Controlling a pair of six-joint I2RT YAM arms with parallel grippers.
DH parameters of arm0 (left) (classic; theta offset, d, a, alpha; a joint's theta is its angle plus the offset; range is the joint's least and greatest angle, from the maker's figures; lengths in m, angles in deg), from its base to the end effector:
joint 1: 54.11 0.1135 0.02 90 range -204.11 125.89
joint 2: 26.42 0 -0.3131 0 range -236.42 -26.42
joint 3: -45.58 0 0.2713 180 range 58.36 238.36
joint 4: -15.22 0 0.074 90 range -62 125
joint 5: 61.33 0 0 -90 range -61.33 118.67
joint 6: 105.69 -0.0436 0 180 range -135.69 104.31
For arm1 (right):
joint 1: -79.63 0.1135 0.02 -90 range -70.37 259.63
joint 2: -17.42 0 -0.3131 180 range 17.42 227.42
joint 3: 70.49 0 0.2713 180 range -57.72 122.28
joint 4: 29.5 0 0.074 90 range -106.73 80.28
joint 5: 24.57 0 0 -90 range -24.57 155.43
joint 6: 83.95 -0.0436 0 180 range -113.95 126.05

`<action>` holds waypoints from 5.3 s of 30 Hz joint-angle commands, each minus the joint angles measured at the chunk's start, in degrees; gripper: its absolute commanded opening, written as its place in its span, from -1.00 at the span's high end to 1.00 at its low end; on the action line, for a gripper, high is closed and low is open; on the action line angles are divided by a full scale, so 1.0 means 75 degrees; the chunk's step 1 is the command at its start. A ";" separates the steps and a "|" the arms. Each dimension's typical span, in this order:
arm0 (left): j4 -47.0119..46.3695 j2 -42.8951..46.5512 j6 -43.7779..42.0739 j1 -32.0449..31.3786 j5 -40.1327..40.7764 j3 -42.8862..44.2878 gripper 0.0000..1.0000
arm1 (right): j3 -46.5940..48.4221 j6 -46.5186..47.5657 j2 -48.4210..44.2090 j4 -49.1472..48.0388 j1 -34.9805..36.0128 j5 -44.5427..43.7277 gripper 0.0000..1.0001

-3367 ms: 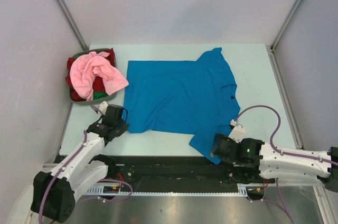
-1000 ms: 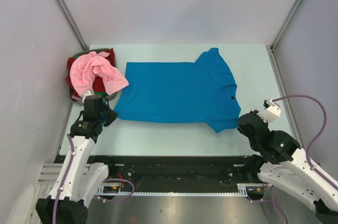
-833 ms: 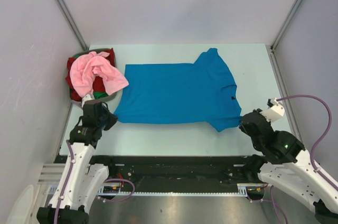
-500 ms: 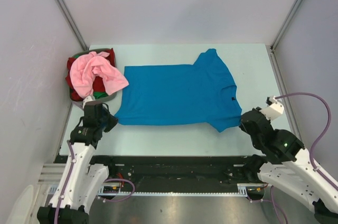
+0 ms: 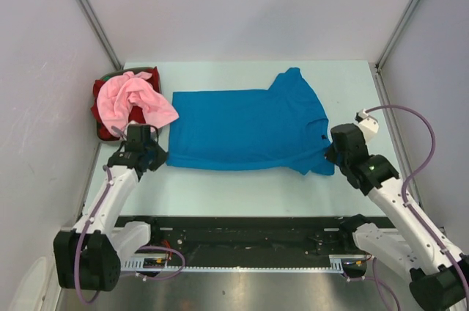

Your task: Fold and stack the t-shirts

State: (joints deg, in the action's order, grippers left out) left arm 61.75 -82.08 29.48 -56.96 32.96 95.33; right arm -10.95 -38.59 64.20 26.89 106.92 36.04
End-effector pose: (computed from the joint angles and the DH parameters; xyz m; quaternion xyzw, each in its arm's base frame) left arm 0.1848 -0.0059 0.2510 -0.3528 0.8780 -0.0985 0.3083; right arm 0.1442 0.0503 0.3243 0.2328 0.8639 0.0349 0.4452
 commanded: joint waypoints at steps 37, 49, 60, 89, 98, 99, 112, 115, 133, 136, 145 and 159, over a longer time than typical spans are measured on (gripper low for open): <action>-0.1337 -0.3500 0.0505 0.0064 0.0364 0.2078 1.00 | 0.2120 0.1558 0.4449 -0.3471 -0.1822 0.3016 1.00; -0.1314 -0.3981 0.0634 0.0076 0.0564 0.2125 -0.56 | 0.2847 0.1383 0.5748 -0.3776 -0.1892 0.2981 1.00; -0.1313 -0.3280 0.0786 0.0076 0.0681 0.1611 -1.00 | 0.3550 0.1148 0.6865 -0.4549 -0.2162 0.3005 -0.98; -0.1278 -0.1145 0.0235 -0.0006 -0.0244 0.0157 -1.00 | 0.0457 0.0187 0.5421 -0.4959 -0.2010 0.4926 -0.64; -0.1349 -0.1251 0.0200 0.0005 -0.0245 0.0121 -1.00 | 0.0409 -0.0083 0.6266 -0.5475 -0.1881 0.5184 -0.29; -0.1349 -0.1251 0.0200 -0.0006 -0.0233 0.0121 -0.99 | 0.0398 -0.0083 0.6289 -0.5499 -0.1869 0.5184 -0.28; -0.1466 -0.1368 0.0177 0.0005 -0.0233 0.0051 -1.00 | 0.0409 -0.0188 0.6383 -0.5733 -0.1799 0.5125 0.98; -0.1478 -0.1391 0.0165 -0.0006 -0.0221 0.0063 -0.99 | 0.0491 -0.0282 0.6383 -0.6120 -0.1729 0.5184 1.00; -0.1442 -0.1426 0.0036 0.0005 -0.0104 0.0063 -1.00 | 0.2367 0.0596 0.7790 -0.7116 -0.0826 0.4951 -0.99; -0.1478 -0.1450 0.0025 0.0005 -0.0116 0.0063 -1.00 | 0.2367 0.0971 0.7334 -0.6802 -0.0698 0.4178 -0.99; -0.1513 -0.1485 0.0001 0.0005 -0.0209 0.0086 -0.99 | 0.2366 0.1827 0.5844 -0.4846 -0.0204 0.2043 -0.99; -0.2427 -0.1930 0.0001 -0.1072 -0.1581 0.0718 -1.00 | 0.1535 0.1160 0.5739 -0.4737 -0.1131 0.3672 -0.99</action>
State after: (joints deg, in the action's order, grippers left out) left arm 48.18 -95.91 30.33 -60.51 24.96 96.33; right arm 1.72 -28.89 108.92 -6.88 98.79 59.96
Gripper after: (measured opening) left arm 0.996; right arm 0.995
